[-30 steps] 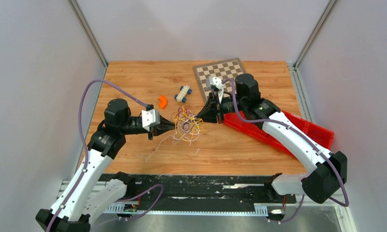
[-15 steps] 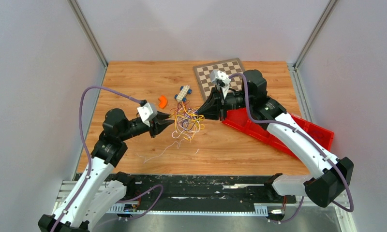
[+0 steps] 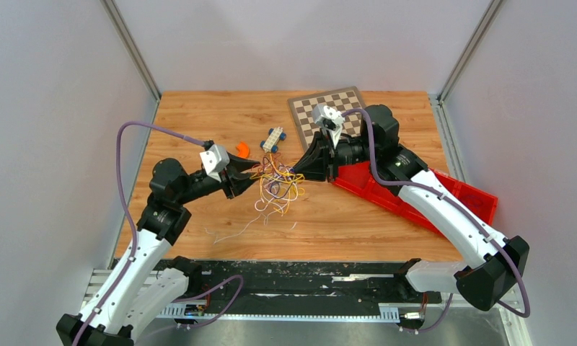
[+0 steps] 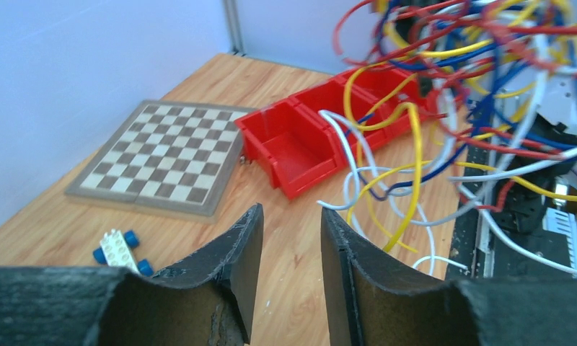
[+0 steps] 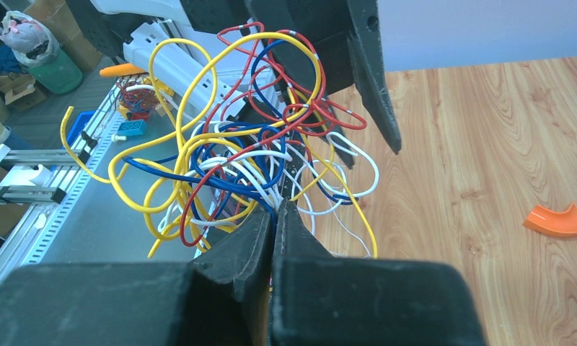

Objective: Untangle the cables

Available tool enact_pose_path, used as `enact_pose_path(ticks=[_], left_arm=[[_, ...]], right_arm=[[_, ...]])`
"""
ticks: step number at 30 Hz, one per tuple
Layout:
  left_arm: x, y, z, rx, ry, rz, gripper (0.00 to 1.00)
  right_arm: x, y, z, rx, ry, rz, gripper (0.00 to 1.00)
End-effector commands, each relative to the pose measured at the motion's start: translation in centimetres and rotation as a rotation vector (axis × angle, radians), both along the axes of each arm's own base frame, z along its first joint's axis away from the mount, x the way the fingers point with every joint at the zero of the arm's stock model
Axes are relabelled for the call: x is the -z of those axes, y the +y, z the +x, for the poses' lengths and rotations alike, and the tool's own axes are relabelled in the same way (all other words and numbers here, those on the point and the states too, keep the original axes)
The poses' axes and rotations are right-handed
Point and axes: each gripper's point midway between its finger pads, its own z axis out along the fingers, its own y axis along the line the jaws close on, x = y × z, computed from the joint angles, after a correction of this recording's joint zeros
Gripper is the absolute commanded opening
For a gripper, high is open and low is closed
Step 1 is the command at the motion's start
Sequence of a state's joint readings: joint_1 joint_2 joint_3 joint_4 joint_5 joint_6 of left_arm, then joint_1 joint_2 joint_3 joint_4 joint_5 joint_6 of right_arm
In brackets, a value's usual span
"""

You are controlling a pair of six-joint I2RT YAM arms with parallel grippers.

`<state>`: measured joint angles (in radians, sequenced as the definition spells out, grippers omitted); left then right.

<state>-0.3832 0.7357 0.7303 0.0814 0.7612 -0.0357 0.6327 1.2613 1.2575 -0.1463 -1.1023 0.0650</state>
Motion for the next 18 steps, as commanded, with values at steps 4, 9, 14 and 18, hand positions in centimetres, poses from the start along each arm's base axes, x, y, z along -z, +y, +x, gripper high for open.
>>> enact_pose_path(ticks=[4,9,14,18], left_arm=[[-2.2,-1.0,-2.7,0.120,-0.112,0.012,0.58],[-4.0,-1.1,-2.1,0.096,-0.126,-0.015,0.61],[-4.7,-1.0,-2.0,0.080,-0.105,-0.026,0.51],[-3.4,-0.8,-1.0,0.033,-0.056,0.001,0.35]], right_arm=[[-2.8,0.0,-0.7,-0.027,-0.071,0.067,0.00],[-2.4,0.3,-1.2,-0.043,-0.063,0.062,0.00],[-2.1,0.5,-1.2,-0.041,-0.054,0.058,0.00],[-2.8,0.7,-0.9,-0.031,-0.062,0.069,0.00]])
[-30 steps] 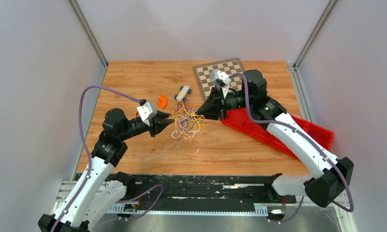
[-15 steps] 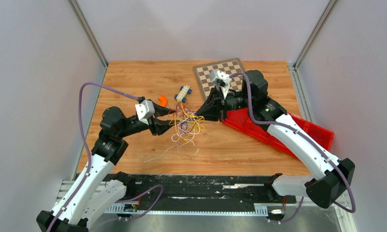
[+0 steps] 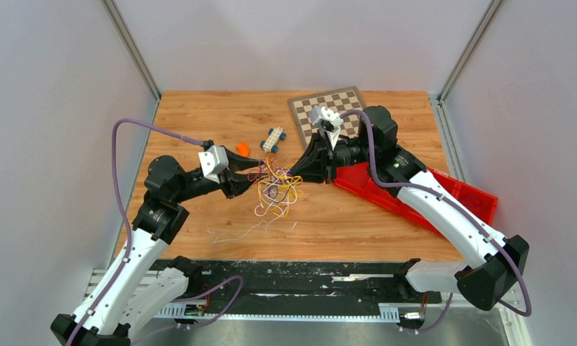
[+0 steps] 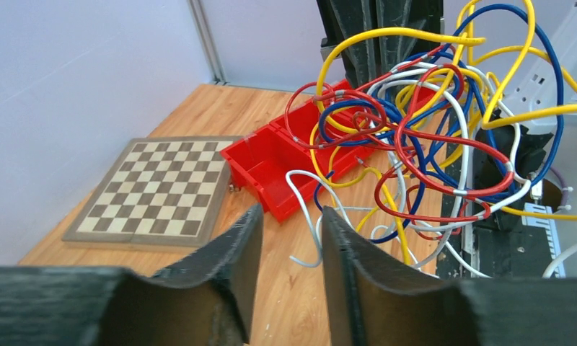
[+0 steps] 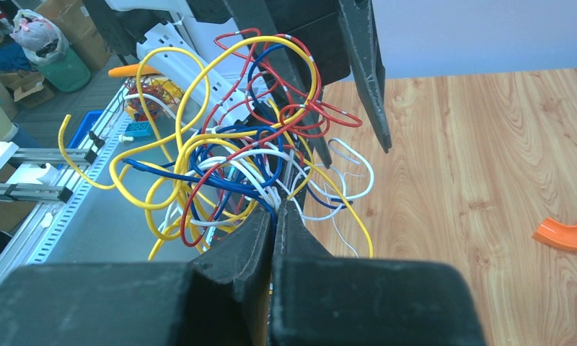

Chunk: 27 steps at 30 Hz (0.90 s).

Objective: Untangle the cables

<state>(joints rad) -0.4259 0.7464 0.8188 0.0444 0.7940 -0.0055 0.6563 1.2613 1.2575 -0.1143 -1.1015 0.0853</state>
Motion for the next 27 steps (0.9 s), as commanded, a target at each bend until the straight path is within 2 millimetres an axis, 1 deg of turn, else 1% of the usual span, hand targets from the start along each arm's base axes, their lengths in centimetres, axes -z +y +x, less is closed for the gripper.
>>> enact_pose_path(ticks=[1,2,3,4,5,7,8,9,10,11,12,13,14,15,16,17,18,19,21,22,23,24,27], left_arm=[[0.1,0.3,0.9,-0.054,0.018,0.016,0.28],[0.8,0.4,1.2,-0.073,0.046,0.034,0.19],[1.2,0.6,1.5,-0.090,0.058,0.044,0.13],[1.9,1.1,2.0,-0.129,0.094,0.058,0.03],[2.3,1.4,2.3,-0.148,0.115,0.061,0.01],[3.4,2.8,3.5,-0.227,0.188,0.061,0.00],[4.3,4.5,5.0,-0.324,0.236,0.063,0.00],[5.0,5.5,5.8,-0.379,0.282,0.057,0.00],[6.5,8.1,7.4,-0.503,0.347,0.066,0.00],[7.9,9.6,8.0,-0.569,0.410,0.072,0.00],[9.5,12.5,9.5,-0.690,0.470,0.078,0.00],[10.9,14.0,9.8,-0.746,0.527,0.093,0.00],[12.5,16.5,10.7,-0.826,0.594,0.094,0.00],[13.8,17.7,10.6,-0.862,0.654,0.103,0.00],[15.3,19.7,11.0,-0.920,0.713,0.107,0.00],[16.2,20.7,10.9,-0.946,0.756,0.112,0.00],[17.4,22.2,11.1,-0.985,0.798,0.115,0.00],[18.5,22.8,11.1,-1.001,0.838,0.127,0.00],[20.1,25.1,11.1,-1.072,0.881,0.144,0.00],[20.5,25.6,11.1,-1.085,0.889,0.157,0.00],[21.3,26.6,11.1,-1.117,0.914,0.163,0.00],[21.7,27.1,11.1,-1.131,0.924,0.171,0.00],[23.0,29.5,11.1,-1.204,0.980,0.172,0.00]], right_arm=[[-2.5,0.2,-0.1,-0.002,-0.061,0.057,0.00],[-2.6,0.1,0.0,0.010,-0.068,0.060,0.00],[-2.7,0.0,0.2,0.024,-0.077,0.062,0.00],[-2.8,-0.1,0.6,0.045,-0.085,0.064,0.00],[-2.7,-0.4,1.0,0.068,-0.084,0.062,0.00],[-2.5,-1.5,2.8,0.142,-0.059,0.053,0.00],[-2.6,-2.1,3.6,0.170,-0.047,0.052,0.00],[-2.8,-2.7,4.3,0.197,-0.037,0.051,0.00],[-3.0,-3.4,5.0,0.227,-0.031,0.051,0.00],[-3.4,-4.0,5.6,0.254,-0.036,0.056,0.00],[-3.7,-4.6,6.1,0.279,-0.040,0.060,0.00],[-4.1,-5.1,6.6,0.302,-0.045,0.064,0.00],[-4.7,-5.6,6.9,0.322,-0.055,0.072,0.00],[-5.3,-6.1,7.3,0.343,-0.061,0.078,0.00],[-5.6,-6.5,7.5,0.361,-0.066,0.082,0.00],[-6.2,-6.9,7.7,0.377,-0.074,0.088,0.00],[-6.6,-7.4,7.9,0.392,-0.079,0.093,0.00],[-7.0,-7.8,8.1,0.406,-0.085,0.098,0.00],[-7.8,-8.6,8.2,0.434,-0.095,0.108,0.00],[-8.3,-8.9,8.2,0.445,-0.102,0.113,0.00],[-8.6,-9.3,8.3,0.457,-0.107,0.117,0.00],[-8.9,-9.6,8.3,0.468,-0.113,0.120,0.00],[-9.7,-10.9,8.7,0.512,-0.134,0.125,0.00]])
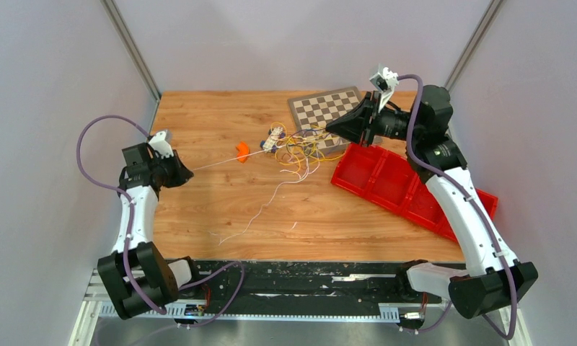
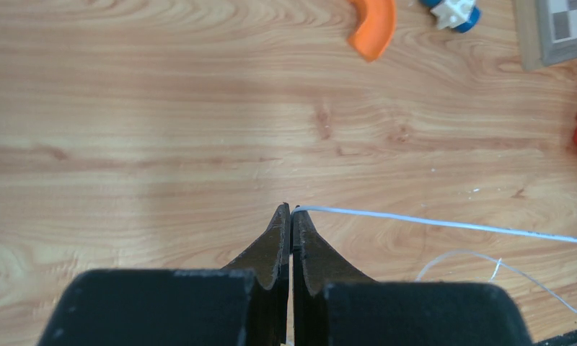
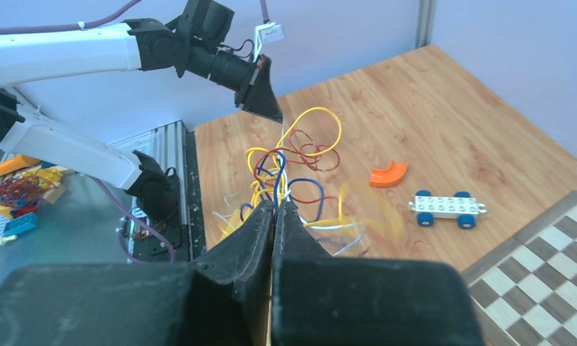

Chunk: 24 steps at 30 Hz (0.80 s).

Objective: Untangle the cables

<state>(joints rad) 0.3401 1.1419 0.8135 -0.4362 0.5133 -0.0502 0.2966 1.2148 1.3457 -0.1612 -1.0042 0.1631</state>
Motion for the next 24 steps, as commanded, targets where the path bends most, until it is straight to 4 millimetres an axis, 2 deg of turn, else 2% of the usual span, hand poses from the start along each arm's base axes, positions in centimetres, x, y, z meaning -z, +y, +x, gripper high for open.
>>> enact_pose_path(ticks=[1,7,15,20,21,24], left_arm=[[2.5,5.9,-0.4,-0.159,0.097,0.136,0.00],[4.9,9.7,-0.8,-0.217,0.206,0.184,0.00],[6.2,13.8,-1.8,-0.252,0.272,0.277,0.00],[7.3,16.0,-3.0,-0.270,0.313,0.308,0.00],[7.5,16.6,-3.4,-0.276,0.322,0.317,0.00],[7.9,17.7,-4.0,-0.291,0.336,0.329,0.00]], right_arm=[[-5.8,-2.7,-1.4,0.071,-0.153,0.051,0.00],[-7.4,-4.8,-1.1,0.152,-0.198,0.047,0.00],[-6.1,-6.6,-0.3,0.258,-0.183,0.025,0.00],[-8.0,-9.5,1.0,0.375,-0.234,0.017,0.00],[-8.5,-10.9,1.6,0.435,-0.249,0.014,0.00],[-10.2,-13.3,2.5,0.540,-0.302,0.006,0.00]])
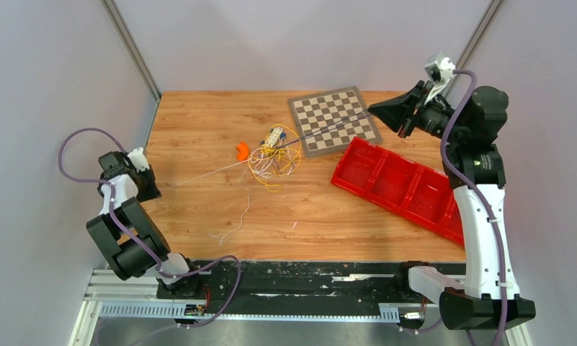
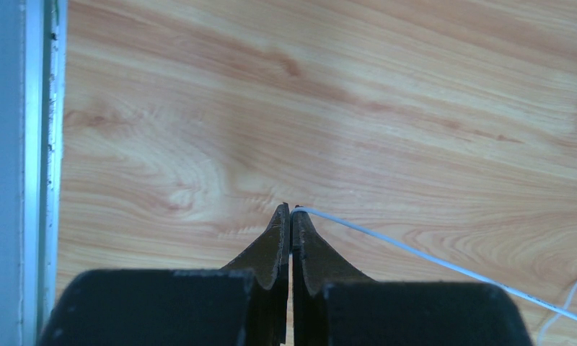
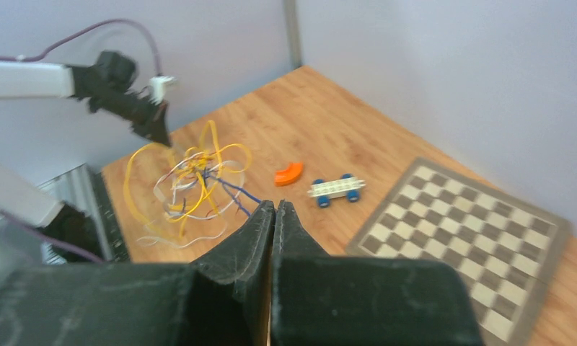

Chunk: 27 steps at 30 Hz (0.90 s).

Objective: Untangle the cables

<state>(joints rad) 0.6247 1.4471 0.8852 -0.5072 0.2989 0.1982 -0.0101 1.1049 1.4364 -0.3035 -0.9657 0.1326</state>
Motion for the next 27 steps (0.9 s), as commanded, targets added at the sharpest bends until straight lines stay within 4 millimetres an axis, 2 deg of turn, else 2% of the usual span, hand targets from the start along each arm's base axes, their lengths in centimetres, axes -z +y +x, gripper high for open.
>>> enact_pose_path(ticks=[1,11,17,19,21,24,26,27], left_arm=[[-0.3,5.0,-0.8,-0.035,0.029,0.161,0.00],[0.4,8.0,-1.8,-0.052,0.069,0.234,0.00],[0.8,9.5,-2.8,-0.069,0.098,0.259,0.00],[0.8,9.9,-3.0,-0.071,0.102,0.269,0.00],[0.9,9.9,-3.1,-0.062,0.102,0.270,0.00],[0.4,8.7,-2.4,-0.019,0.043,0.240,0.00],[-0.7,6.7,-1.6,0.050,-0.040,0.192,0.00],[-1.8,4.9,-1.0,0.104,-0.110,0.148,0.00]], right_arm=[[-6.4,-4.6,0.8,0.229,-0.228,-0.023,0.00],[-8.6,-9.8,2.1,0.451,-0.302,-0.054,0.00],[-11.5,-13.9,2.6,0.628,-0.379,-0.066,0.00],[-11.9,-14.8,2.7,0.657,-0.388,-0.063,0.00],[-11.6,-14.1,2.8,0.605,-0.365,-0.052,0.00],[-9.7,-11.3,2.3,0.427,-0.247,0.013,0.00],[-7.8,-8.8,1.8,0.287,-0.133,0.067,0.00],[-6.8,-7.3,1.4,0.219,-0.083,0.087,0.00]])
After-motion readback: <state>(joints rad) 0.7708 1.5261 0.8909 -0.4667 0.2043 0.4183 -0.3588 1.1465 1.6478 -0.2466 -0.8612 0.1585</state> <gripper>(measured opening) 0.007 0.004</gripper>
